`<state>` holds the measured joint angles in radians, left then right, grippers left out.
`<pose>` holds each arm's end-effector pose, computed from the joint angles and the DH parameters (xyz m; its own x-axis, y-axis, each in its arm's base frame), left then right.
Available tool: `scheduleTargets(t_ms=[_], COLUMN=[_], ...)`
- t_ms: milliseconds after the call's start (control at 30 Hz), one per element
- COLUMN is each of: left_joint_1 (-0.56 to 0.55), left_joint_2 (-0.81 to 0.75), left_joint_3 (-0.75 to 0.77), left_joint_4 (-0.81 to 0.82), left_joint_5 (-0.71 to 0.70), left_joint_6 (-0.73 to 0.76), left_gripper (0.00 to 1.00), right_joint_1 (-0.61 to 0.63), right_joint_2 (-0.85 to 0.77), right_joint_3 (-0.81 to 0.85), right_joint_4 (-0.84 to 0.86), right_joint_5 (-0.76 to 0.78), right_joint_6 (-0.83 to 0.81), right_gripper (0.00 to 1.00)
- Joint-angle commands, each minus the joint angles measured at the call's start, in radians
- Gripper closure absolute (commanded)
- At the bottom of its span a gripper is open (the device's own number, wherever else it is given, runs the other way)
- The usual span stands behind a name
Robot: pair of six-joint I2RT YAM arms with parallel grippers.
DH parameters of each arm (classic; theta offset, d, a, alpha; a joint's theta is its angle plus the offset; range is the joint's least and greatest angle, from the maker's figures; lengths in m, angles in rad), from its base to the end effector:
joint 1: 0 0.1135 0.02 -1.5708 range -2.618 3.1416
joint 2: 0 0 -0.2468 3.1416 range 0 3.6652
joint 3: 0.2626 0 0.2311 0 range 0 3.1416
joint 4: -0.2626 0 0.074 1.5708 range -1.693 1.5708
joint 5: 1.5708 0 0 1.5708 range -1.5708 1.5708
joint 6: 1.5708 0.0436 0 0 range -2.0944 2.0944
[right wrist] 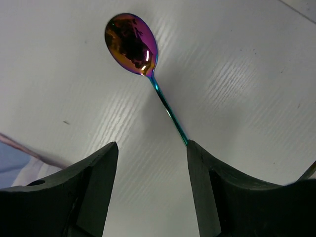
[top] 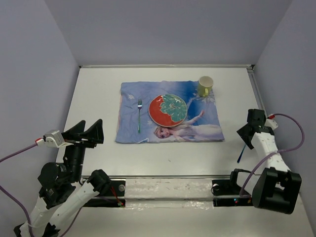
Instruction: Set the dinner table for one person
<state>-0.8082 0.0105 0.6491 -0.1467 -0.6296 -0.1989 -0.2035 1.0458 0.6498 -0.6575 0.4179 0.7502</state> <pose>0.0275 0.0084 0.3489 0.2752 -0.5192 -0.8091 0.2859 0.8477 -0.4468 0.1743 -0.0540 0.1974 -0.3628 0.7111 -0.6023 0.8593 0.5054 0.0791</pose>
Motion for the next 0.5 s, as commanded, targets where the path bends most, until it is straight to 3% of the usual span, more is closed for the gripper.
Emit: scheduleTargets(t_ms=[0, 100, 367, 467], left_joint_1=[-0.017, -0.020, -0.045, -0.049], left_joint_2=[-0.205, -0.205, -0.207, -0.207], left_joint_3=[0.011, 0.018, 0.024, 0.026], left_joint_4=[0.036, 0.022, 0.015, 0.012], left_joint_5=[-0.007, -0.007, -0.001, -0.004], left_joint_6=[0.001, -0.005, -0.008, -0.010], left_gripper=[0.01, 0.01, 0.01, 0.01], right_joint_1=[-0.112, -0.201, -0.201, -0.201], right_joint_2=[0.092, 0.148, 0.334, 0.370], right_joint_3=[0.016, 0.025, 0.086, 0.096], right_joint_4=[0.070, 0.096, 0.107, 0.125], right_joint_5=[-0.198, -0.267, -0.235, -0.251], right_joint_6=[-0.100, -0.159, -0.206, -0.219], right_gripper=[0.36, 0.37, 0.37, 0.45])
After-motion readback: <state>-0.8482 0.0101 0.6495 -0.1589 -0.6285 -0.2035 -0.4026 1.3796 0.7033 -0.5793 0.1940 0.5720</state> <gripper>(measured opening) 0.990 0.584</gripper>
